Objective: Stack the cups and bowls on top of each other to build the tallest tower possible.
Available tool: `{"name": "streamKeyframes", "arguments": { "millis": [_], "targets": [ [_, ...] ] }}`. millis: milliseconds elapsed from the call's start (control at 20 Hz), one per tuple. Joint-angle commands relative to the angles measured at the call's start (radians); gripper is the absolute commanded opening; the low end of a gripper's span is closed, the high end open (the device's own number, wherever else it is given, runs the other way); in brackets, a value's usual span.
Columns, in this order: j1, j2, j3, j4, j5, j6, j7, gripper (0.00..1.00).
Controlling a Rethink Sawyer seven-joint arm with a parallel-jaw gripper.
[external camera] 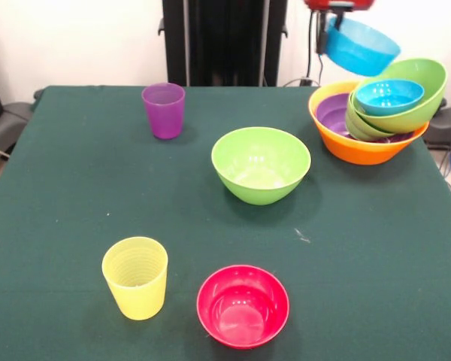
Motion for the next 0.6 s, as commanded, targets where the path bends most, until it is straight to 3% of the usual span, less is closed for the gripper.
{"name": "streamKeyframes", "arguments": {
  "millis": [50, 300, 600],
  "targets": [
    [0.090, 0.103, -0.050, -0.172, 0.051, 0.153, 0.177, 0.00],
    [0.168, 0.137, -0.097, -0.221, 0.080, 0.161, 0.205, 0.00],
    [0.207, 0.186, -0.140, -0.236, 0.101, 0.100, 0.195, 0.00]
  ]
}}
